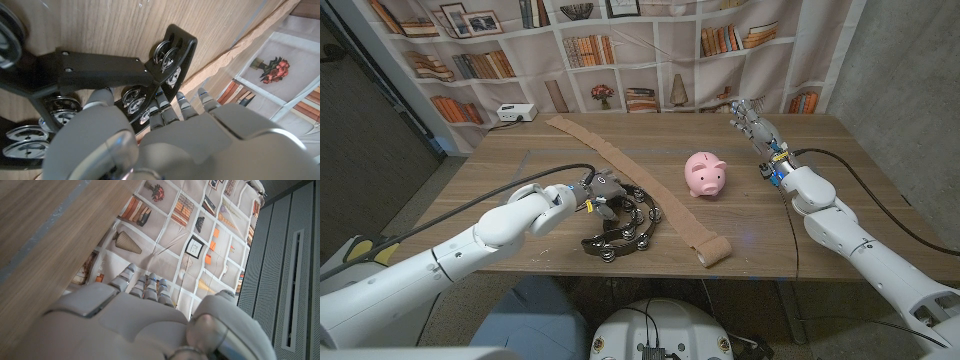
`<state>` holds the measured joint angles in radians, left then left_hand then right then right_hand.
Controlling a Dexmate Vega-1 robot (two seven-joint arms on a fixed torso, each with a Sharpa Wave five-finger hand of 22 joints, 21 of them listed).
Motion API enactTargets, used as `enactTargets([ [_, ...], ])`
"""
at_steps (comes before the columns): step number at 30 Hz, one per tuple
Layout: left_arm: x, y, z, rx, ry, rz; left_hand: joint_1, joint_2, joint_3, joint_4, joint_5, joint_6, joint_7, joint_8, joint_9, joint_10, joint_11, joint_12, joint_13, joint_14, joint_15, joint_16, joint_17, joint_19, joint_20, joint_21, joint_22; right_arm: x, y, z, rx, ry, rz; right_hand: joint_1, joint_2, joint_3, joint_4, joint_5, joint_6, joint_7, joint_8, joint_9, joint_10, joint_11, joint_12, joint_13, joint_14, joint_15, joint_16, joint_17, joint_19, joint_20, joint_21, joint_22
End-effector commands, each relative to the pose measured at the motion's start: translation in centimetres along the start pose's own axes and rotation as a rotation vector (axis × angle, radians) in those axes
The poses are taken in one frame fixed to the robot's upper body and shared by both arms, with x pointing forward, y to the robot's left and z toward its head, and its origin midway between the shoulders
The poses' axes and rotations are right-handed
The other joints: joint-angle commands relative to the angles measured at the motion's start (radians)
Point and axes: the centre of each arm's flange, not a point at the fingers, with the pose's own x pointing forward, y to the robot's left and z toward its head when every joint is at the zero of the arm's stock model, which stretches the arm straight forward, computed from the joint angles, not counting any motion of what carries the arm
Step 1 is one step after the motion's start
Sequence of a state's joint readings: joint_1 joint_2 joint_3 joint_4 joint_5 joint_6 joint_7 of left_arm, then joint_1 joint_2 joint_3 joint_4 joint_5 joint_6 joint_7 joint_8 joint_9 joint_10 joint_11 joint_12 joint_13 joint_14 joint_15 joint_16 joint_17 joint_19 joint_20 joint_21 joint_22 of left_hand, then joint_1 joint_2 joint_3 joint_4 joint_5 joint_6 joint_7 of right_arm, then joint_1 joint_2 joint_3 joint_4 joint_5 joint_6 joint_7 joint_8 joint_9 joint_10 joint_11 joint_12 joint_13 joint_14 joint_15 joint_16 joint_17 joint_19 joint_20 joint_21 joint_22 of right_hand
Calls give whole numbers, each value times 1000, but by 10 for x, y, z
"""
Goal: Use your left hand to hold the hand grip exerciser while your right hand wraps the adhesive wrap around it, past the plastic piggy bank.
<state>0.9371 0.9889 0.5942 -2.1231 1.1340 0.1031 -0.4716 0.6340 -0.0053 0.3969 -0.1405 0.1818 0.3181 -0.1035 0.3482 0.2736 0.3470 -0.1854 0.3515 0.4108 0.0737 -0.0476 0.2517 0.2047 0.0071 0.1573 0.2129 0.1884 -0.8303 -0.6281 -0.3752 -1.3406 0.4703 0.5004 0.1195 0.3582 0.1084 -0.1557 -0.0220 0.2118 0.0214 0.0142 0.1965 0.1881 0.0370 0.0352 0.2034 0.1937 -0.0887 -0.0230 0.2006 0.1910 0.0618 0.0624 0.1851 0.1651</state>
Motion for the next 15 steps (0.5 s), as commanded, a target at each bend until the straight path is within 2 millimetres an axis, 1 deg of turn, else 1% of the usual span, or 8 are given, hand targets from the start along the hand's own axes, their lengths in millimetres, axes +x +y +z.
enactTargets([
  [1, 5, -3, 1, -3, 17, -28, -6, 3, -6, 0, 4, 33, -3, 13, 4, 32, -6, 6, 4, 16, 0, 3, -1, 3, 7, -2, 2, 2, -3, -3, 1, 6, 1, 2, 2, -1, -4, -4, 7, -3, 2, 3, 5, -2, 2, 4, -3, -4, -2, 0, 2, 8, 3, 5],
  [4, 5, -3, 1, -5, 12, -27, 3, 9, -1, -5, 7, 54, -6, 21, 5, 62, -13, 16, 6, 29, -7, 6, -2, 6, 6, -1, 2, 2, -4, -3, 3, 6, -2, 2, 2, 0, -4, -4, 7, -3, 2, 3, 5, -1, 2, 4, -3, -4, -2, 0, 2, 9, 3, 5],
  [6, 5, -3, 2, -3, 9, -25, 15, 18, 5, -11, 10, 90, -15, 36, 9, 92, -18, 24, 11, 51, -20, 13, -3, 12, 6, 2, 2, 2, -4, -3, 2, 5, -4, 3, 3, 0, -5, -4, 7, -3, 2, 3, 4, -1, 2, 4, -3, -3, -2, 0, 2, 9, 3, 5],
  [7, 5, -3, 3, -6, 9, -24, 33, 33, 15, -17, 14, 106, -14, 45, 12, 116, -23, 32, 15, 61, -23, 16, -4, 17, 3, 3, 2, 2, -4, -3, 4, 4, -4, 3, 2, 0, -5, -4, 7, -3, 2, 3, 4, -1, 2, 4, -3, -3, -2, 0, 2, 9, 3, 5],
  [10, 5, -3, 3, -10, 9, -15, 85, 61, 40, -32, 21, 129, -28, 62, 23, 166, -32, 50, 31, 107, -43, 29, -4, 29, 0, 7, 2, 1, -4, -3, 12, 3, -7, 1, 2, -1, -4, -4, 7, -3, 2, 3, 4, -3, 2, 4, -3, -3, -2, 0, 2, 9, 3, 5],
  [11, 5, -2, 4, -9, 9, -11, 104, 73, 48, -34, 24, 137, -30, 69, 28, 180, -32, 64, 41, 154, -65, 46, 2, 41, -4, 11, 2, 1, -4, -3, 12, 2, -7, 1, 2, 0, -4, -4, 7, -3, 2, 3, 4, -2, 2, 4, -3, -3, -2, 0, 2, 9, 3, 5],
  [13, 5, -2, 4, -13, 8, -7, 128, 88, 47, -31, 24, 164, -34, 89, 40, 214, -32, 101, 68, 229, -92, 79, 22, 80, -24, 24, 3, 0, -4, -2, 9, 1, -5, 1, 3, 0, -4, -4, 8, -3, 2, 3, 4, -2, 1, 4, -3, -4, -2, 1, 2, 9, 3, 5],
  [15, 4, -3, 5, -12, 6, 4, 155, 101, 50, -35, 27, 185, -37, 103, 47, 238, -31, 127, 87, 263, -99, 99, 37, 93, -28, 28, 4, 0, -4, -2, 10, 0, -9, 1, 3, 0, -4, -4, 9, -4, 2, 3, 4, -1, 1, 4, -3, -4, -2, 1, 2, 9, 3, 5],
])
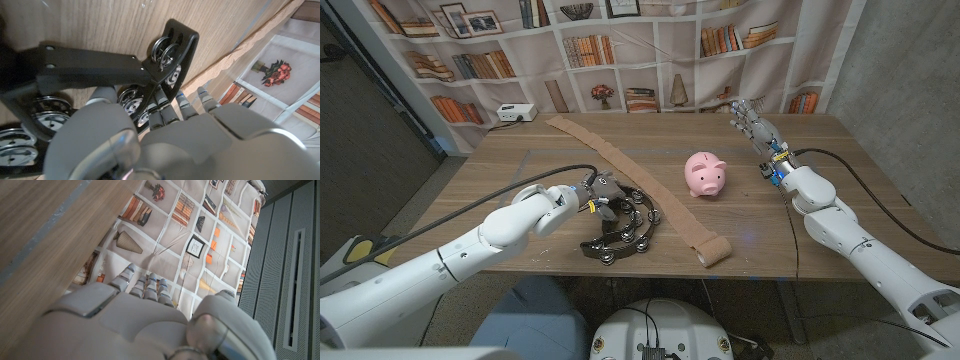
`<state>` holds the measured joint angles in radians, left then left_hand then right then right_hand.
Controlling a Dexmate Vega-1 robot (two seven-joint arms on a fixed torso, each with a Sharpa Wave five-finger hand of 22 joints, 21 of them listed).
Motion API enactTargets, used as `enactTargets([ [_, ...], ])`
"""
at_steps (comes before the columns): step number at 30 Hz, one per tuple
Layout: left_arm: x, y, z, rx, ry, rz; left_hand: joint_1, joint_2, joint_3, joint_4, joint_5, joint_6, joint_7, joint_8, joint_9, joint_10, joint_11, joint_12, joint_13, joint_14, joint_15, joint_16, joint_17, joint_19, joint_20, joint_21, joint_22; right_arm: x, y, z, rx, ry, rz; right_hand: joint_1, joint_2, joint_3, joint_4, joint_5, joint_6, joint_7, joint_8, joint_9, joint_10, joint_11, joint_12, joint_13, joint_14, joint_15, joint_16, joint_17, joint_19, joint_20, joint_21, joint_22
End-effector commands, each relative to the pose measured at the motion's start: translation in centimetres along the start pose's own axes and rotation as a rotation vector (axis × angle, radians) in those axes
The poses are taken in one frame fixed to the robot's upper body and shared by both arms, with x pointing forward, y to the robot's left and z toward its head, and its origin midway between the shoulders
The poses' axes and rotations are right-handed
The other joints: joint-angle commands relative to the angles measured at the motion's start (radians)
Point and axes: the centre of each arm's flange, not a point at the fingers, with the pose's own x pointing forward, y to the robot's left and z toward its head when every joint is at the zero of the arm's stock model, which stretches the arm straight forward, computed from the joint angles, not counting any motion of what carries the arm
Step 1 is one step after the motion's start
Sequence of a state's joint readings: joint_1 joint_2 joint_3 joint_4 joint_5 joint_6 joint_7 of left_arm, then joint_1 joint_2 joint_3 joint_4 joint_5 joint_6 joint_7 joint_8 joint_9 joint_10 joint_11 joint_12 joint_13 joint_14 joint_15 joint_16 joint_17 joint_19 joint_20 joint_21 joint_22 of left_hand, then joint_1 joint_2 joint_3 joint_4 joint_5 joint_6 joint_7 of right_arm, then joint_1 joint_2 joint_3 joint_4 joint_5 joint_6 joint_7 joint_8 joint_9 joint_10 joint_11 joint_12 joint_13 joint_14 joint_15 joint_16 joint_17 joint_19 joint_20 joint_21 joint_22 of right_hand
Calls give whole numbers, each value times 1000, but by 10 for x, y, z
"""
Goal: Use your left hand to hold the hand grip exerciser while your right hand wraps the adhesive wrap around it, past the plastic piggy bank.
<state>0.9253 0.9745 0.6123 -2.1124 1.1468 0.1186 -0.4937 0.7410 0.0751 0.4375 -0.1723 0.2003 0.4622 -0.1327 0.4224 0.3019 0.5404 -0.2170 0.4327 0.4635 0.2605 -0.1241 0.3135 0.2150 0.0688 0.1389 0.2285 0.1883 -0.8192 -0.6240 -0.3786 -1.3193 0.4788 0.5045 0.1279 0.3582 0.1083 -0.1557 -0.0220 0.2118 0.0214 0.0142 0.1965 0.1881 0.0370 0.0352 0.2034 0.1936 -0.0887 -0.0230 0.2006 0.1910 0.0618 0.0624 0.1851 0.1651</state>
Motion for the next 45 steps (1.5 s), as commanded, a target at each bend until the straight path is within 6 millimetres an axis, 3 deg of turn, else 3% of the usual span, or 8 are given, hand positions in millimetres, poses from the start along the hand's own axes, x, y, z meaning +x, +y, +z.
enactTargets([
  [1, 0, 0, 5, -7, -4, 31, 63, 27, 12, -6, 10, 49, -7, 35, 23, 53, 0, 57, 43, 84, -25, 44, 34, 37, -8, 14, 5, -2, -2, 2, 3, -6, -4, 0, 2, 0, -4, -4, 9, -4, 2, 3, 5, -2, 2, 4, -3, -4, -2, 1, 2, 9, 3, 5],
  [5, -1, -1, 7, -7, 3, 41, 131, 48, 20, -13, 17, 81, -11, 61, 39, 87, 0, 106, 81, 127, -37, 77, 64, 46, -7, 16, 6, -2, -2, 3, 8, -10, -5, 0, 3, 0, -4, -4, 10, -4, 3, 3, 5, -3, 2, 4, -2, -5, -2, 1, 2, 9, 3, 5],
  [11, -3, -6, 12, -15, -7, 44, 279, 64, -21, -10, 31, 110, -20, 125, 104, 105, -2, 225, 211, 267, -58, 251, 214, 179, -59, 86, 38, -3, 0, 3, 23, -10, -3, 0, 3, 0, -4, -4, 10, -4, 3, 3, 5, -4, 1, 4, -3, -5, -2, 0, 2, 9, 3, 5],
  [16, -4, -8, 12, -42, -18, 53, 384, 73, -86, -3, 37, 94, -16, 172, 185, 92, 1, 301, 338, 295, -63, 472, 409, 285, -44, 212, 137, -3, 1, 3, 26, -11, -5, 0, 3, 0, -4, -4, 10, -4, 2, 3, 5, -4, 1, 4, -2, -5, -2, 0, 2, 10, 3, 5],
  [21, -5, -10, 9, -78, -19, 60, 485, 96, -102, -1, 44, 78, 0, 209, 265, 69, 13, 386, 461, 335, -71, 592, 471, 371, -50, 348, 241, -4, 2, 6, 24, -16, -5, 0, 3, 1, -4, -4, 10, -5, 2, 3, 7, -3, 2, 4, -2, -5, -2, 1, 2, 10, 3, 5],
  [36, -8, -16, 4, -181, -16, 70, 552, 103, -104, 11, 56, 25, 37, 362, 519, 40, 60, 457, 606, 468, -79, 696, 498, 505, -134, 665, 435, -11, 3, 9, 47, -21, -21, -1, 3, 1, -4, -4, 11, -5, 2, 3, 7, -1, 2, 4, -1, -4, -2, 1, 3, 10, 3, 5],
  [41, -10, -15, 0, -223, -12, 123, 587, 72, -98, -6, 106, 73, 47, 429, 590, 100, 77, 487, 618, 543, -91, 713, 503, 536, -157, 737, 449, -13, 2, 9, 50, -24, -28, -2, 3, 1, -4, -5, 13, -5, 3, 3, 10, -1, 3, 4, 0, -5, -1, 1, 4, 9, 4, 5],
  [45, -11, -16, -2, -254, -18, 155, 588, 49, -88, -4, 152, 106, 49, 439, 585, 127, 76, 496, 612, 590, -92, 701, 508, 557, -174, 764, 443, -14, 0, 8, 56, -25, -38, -3, 4, 1, -4, -5, 15, -7, 3, 3, 12, -4, 3, 4, 0, -5, -1, 1, 5, 8, 4, 5],
])
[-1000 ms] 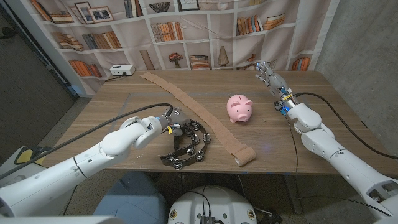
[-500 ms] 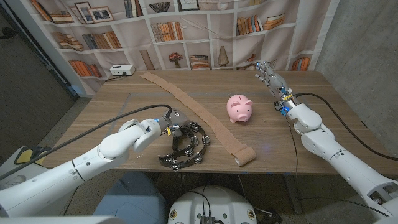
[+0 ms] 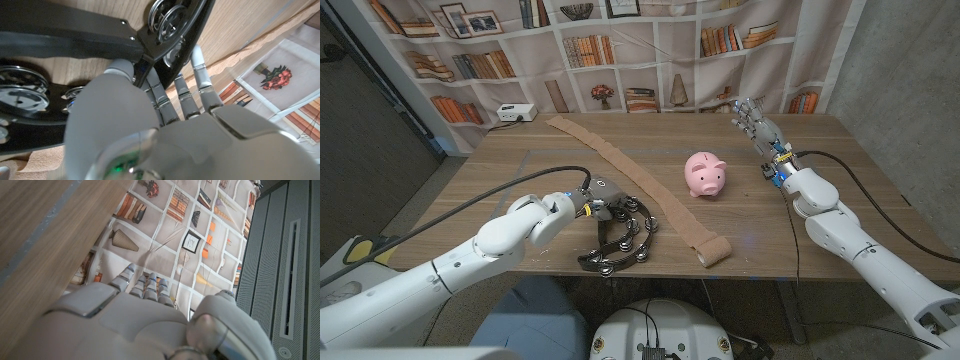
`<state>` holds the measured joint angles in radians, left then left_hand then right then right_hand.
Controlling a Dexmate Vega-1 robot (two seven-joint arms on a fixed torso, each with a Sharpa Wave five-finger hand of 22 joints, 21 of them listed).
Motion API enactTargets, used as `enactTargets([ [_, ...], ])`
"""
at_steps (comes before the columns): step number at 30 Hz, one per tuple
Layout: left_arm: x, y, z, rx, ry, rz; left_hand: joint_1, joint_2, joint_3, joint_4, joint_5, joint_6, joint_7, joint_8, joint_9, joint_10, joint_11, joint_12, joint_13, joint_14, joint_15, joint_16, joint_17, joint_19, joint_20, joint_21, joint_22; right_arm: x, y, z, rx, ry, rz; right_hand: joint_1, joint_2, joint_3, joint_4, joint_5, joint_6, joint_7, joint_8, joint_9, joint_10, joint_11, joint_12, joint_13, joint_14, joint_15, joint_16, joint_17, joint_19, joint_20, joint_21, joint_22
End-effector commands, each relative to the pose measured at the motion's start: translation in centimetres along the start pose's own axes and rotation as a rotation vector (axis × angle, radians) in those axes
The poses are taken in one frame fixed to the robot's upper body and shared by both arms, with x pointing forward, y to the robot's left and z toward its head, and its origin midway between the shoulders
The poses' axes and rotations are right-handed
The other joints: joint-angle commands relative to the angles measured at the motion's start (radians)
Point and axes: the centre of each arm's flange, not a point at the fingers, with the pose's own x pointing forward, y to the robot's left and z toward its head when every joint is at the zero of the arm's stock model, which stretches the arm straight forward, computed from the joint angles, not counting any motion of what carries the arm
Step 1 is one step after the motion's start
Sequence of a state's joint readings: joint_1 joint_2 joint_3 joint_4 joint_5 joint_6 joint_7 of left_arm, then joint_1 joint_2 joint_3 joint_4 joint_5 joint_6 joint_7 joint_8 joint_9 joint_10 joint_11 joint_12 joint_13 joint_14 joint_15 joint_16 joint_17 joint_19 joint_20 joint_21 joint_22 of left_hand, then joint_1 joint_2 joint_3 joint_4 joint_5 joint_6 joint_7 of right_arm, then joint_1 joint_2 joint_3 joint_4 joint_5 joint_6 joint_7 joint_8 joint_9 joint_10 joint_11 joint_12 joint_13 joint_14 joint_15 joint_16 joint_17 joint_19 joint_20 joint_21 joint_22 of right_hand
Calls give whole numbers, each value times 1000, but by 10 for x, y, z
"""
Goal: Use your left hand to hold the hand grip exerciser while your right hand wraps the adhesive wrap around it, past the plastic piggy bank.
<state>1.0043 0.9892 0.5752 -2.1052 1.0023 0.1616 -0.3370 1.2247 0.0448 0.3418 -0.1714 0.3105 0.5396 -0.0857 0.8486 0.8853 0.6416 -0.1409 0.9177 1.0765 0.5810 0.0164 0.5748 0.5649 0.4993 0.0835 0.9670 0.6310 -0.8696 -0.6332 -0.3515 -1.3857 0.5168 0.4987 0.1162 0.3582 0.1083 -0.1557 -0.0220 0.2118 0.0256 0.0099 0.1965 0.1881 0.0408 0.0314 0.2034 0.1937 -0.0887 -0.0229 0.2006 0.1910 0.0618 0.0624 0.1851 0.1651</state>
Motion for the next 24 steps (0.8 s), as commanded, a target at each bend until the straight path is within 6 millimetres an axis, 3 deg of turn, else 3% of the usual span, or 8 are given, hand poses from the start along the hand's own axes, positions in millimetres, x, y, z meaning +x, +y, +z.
enactTargets([
  [1, -4, 1, -7, -94, -5, 85, 105, 76, 10, -5, 50, 32, 1, 14, 3, 27, 3, 13, 1, 274, -233, 437, 159, 127, -121, 28, -1, -5, -3, 1, 14, -6, -22, -3, 4, 1, -4, -5, 11, -2, 3, 3, 8, 0, 3, 4, 0, -5, -1, 1, 5, 8, 4, 5],
  [10, -7, 6, -18, -191, 12, 146, 124, 45, 35, -6, 140, 58, 42, 14, -6, 46, 39, 11, -22, 308, -224, 413, 201, 136, -129, 62, -26, -8, -7, 2, 12, -9, -35, -6, 4, 1, -3, -5, 12, -3, 4, 3, 9, -1, 3, 4, 0, -5, -1, 1, 7, 7, 5, 5],
  [14, -9, 8, -21, -224, 28, 168, 127, 35, 48, -3, 179, 56, 49, 17, 5, 46, 45, 15, -20, 318, -220, 398, 219, 136, -126, 72, -42, -9, -8, 3, 8, -10, -37, -6, 5, 1, -2, -5, 13, -4, 4, 3, 9, -2, 3, 4, 1, -5, -1, 1, 7, 7, 5, 5],
  [24, -12, 12, -26, -277, 48, 195, 127, 27, 58, 2, 220, 60, 57, 13, 3, 46, 48, 16, -23, 334, -220, 387, 250, 141, -127, 91, -61, -9, -11, 1, 15, -8, -46, -9, 6, 1, -1, -5, 13, -4, 3, 3, 9, 0, 3, 4, 1, -5, -1, 2, 8, 8, 5, 5],
])
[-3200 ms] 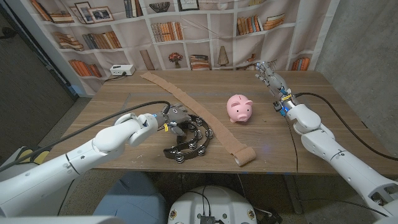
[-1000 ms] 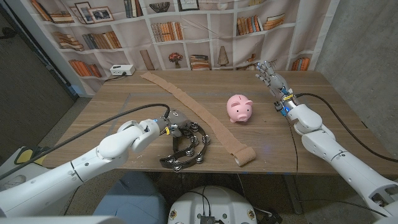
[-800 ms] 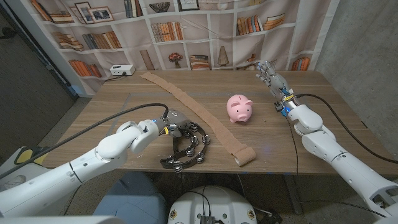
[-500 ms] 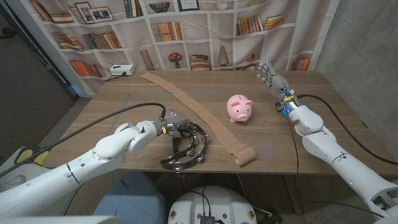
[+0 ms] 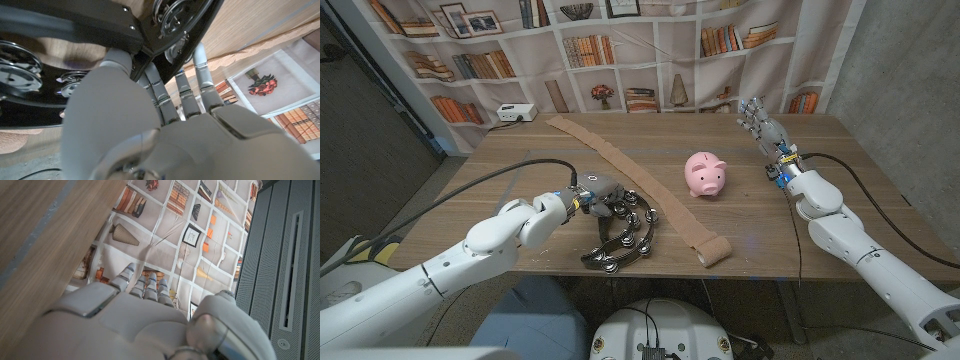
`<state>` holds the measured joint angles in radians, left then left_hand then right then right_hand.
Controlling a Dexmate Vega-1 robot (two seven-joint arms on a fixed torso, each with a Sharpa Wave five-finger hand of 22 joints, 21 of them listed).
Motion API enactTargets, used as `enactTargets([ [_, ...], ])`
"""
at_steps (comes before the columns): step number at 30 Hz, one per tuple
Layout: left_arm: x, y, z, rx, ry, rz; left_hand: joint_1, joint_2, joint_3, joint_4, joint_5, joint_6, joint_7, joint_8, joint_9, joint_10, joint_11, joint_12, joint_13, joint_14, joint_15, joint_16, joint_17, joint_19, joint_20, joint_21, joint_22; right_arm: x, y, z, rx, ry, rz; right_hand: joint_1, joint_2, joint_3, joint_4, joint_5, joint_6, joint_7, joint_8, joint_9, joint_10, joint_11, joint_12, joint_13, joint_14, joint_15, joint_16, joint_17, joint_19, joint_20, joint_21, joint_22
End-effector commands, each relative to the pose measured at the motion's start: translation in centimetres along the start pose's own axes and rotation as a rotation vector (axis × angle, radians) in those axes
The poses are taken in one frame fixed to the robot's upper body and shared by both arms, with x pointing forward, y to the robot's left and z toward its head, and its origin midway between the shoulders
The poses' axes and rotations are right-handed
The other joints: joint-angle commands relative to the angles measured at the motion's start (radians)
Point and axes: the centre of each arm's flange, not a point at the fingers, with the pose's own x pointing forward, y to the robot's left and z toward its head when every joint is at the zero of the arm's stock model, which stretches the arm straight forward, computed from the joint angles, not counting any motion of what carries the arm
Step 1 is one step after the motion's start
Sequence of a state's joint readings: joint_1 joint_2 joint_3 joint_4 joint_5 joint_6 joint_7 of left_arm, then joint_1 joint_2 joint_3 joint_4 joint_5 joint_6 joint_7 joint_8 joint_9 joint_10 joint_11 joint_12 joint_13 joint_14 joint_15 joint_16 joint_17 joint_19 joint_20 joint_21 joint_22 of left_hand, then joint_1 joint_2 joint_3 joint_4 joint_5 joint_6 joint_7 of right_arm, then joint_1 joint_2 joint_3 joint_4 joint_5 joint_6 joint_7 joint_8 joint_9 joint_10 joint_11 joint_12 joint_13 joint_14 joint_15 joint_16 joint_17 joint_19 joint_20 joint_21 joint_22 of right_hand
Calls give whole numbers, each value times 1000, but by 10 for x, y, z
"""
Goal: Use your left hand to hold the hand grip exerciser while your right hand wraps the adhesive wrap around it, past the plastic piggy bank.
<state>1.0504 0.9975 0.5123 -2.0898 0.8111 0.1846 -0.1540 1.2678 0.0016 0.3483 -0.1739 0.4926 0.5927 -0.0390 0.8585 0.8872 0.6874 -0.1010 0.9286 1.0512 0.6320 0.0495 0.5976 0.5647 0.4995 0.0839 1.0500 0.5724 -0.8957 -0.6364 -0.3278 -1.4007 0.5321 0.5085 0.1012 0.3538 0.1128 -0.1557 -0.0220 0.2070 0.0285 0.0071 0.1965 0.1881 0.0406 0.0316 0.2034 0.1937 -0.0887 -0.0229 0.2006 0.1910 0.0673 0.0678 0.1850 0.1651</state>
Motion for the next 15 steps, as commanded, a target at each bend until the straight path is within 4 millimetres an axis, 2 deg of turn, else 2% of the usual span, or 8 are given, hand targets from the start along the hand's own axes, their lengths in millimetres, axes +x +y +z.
enactTargets([
  [1, -5, 13, -8, -100, 34, 85, 84, 69, 53, 4, 43, 7, 11, 1, -3, -1, 8, 7, 4, 283, -253, 361, 254, 141, -127, 10, -6, -1, -5, -1, -1, 1, -9, -5, 1, 1, -1, 0, 10, -1, 3, 3, 9, -1, 2, 4, 1, -5, -1, 2, 2, 3, 4, 5],
  [15, -12, 35, -24, -178, 111, 222, 80, 56, 62, 6, 85, 24, 14, 0, -8, 15, 12, 9, -7, 301, -252, 339, 284, 142, -125, 32, -33, 4, -7, 0, -4, -13, -14, -6, 2, 2, 0, 0, 11, -2, 3, 3, 10, -1, 2, 4, 0, -5, -2, 2, 2, 3, 4, 5],
])
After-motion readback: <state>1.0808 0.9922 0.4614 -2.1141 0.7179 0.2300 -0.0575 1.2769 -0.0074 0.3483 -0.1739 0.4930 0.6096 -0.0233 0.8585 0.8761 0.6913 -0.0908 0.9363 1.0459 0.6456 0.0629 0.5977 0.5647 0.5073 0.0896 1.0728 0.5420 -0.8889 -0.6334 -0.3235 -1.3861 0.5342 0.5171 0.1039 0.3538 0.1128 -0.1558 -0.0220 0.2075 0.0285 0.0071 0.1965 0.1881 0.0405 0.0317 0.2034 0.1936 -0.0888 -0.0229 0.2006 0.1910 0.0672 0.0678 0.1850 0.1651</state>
